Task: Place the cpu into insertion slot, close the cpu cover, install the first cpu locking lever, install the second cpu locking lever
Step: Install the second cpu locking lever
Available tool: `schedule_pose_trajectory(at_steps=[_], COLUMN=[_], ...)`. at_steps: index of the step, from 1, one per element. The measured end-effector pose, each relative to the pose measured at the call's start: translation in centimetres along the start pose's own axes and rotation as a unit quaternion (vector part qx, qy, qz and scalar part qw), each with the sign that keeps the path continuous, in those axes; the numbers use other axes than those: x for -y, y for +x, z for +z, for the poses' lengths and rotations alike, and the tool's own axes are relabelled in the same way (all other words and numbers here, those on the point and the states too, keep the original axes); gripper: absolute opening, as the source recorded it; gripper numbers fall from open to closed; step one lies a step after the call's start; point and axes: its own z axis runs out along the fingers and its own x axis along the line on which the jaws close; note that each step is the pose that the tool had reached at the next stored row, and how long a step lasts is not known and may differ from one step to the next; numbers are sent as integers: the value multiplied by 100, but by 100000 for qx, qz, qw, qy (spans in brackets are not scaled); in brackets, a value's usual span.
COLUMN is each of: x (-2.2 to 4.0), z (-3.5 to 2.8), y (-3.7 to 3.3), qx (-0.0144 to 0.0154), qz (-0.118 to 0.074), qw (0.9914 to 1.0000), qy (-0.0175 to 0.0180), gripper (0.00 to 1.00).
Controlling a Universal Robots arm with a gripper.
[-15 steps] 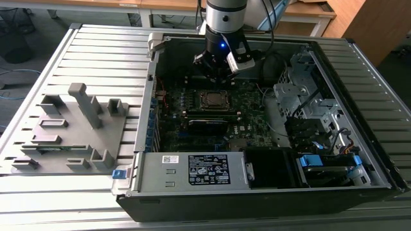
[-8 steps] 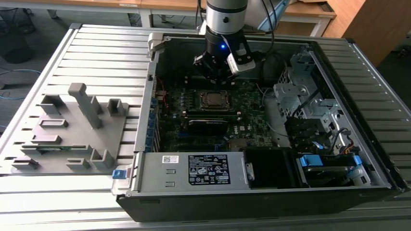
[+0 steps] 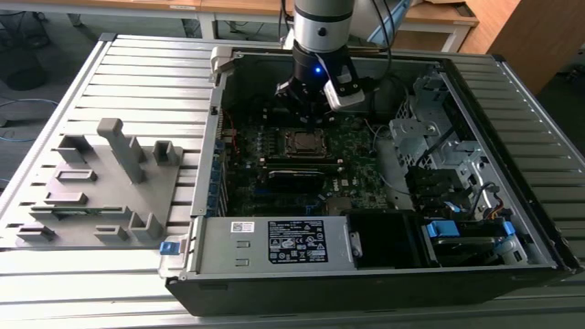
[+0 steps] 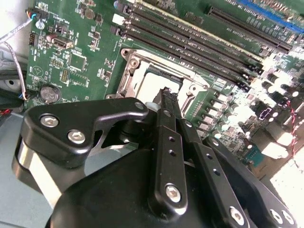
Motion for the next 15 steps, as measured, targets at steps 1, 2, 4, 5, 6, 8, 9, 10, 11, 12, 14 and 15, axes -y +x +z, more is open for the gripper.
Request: schedule_pose_trajectory(at_steps=[1,2,4,5,6,8,9,10,11,12,14,15], x=[11,21,35,37,37,60,82,82,83,83,84,88], z=[0,0,0,0,0,0,0,0,0,0,1,0], y=[-2,-3,-5,-5,-5,-8,-11,-11,-11,-11,-11,-12], qx=[0,3,1,3,2,1,1,1,0,1,0,1], qz=[-1,-2,-3,-1,4,-2,-1,-1,-2,-2,-3,-18], qw=[100000,100000,100000,100000,100000,100000,100000,100000,100000,100000,100000,100000], qy=[-4,1,-2,-4,0,-2,-1,0,1,0,-2,0], gripper=[11,11,11,11,11,11,11,11,11,11,11,11])
